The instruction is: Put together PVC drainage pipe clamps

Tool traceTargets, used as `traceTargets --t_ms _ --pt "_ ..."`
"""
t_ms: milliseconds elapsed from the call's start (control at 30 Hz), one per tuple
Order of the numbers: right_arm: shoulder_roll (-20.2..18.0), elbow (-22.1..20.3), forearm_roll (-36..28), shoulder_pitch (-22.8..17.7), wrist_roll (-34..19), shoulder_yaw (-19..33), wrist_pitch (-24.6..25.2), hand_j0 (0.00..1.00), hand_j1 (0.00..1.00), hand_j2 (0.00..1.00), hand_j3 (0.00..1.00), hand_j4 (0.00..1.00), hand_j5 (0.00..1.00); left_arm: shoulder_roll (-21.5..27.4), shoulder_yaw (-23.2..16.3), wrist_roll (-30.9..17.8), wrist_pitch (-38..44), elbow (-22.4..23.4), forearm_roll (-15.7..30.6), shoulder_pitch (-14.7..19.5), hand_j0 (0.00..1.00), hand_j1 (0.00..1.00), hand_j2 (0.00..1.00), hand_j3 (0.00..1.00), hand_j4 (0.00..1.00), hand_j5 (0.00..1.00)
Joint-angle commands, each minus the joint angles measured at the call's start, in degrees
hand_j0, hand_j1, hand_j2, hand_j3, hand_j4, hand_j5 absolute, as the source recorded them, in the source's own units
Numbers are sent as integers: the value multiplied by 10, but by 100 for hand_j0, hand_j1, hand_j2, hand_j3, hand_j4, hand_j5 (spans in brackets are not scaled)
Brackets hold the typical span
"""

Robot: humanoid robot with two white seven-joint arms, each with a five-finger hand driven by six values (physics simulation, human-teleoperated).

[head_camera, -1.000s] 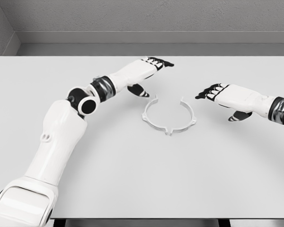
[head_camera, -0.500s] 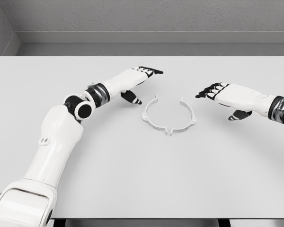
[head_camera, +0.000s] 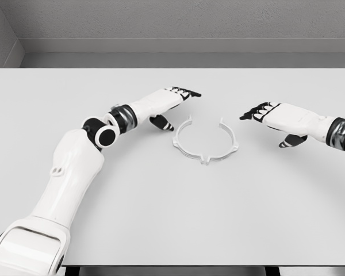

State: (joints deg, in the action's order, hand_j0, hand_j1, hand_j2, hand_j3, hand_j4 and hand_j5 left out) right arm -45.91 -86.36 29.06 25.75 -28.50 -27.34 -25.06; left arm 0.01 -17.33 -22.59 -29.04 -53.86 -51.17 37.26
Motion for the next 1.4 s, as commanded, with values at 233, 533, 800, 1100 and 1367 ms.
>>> traceTargets --t_ms 233,533,800,1100,1367 --pt "0 1 -2 0 1 0 1 100 100 100 100 100 100 0 -10 0 0 -5 4 3 100 100 100 100 100 100" --pt "-1 1 -2 0 1 2 2 100 100 100 100 100 100 0 -24 0 0 -8 6 10 100 100 100 100 100 100" --pt "-6 37 -2 5 2 4 1 100 100 100 100 100 100 0 -38 0 1 -7 10 20 100 100 100 100 100 100" --pt "-7 37 -3 4 1 4 1 100 100 100 100 100 100 0 -66 4 2 -15 14 27 100 100 100 100 100 100" --pt "-7 32 -3 2 0 4 1 100 100 100 100 100 100 0 -2 0 -5 -106 14 9 100 100 100 100 100 100"
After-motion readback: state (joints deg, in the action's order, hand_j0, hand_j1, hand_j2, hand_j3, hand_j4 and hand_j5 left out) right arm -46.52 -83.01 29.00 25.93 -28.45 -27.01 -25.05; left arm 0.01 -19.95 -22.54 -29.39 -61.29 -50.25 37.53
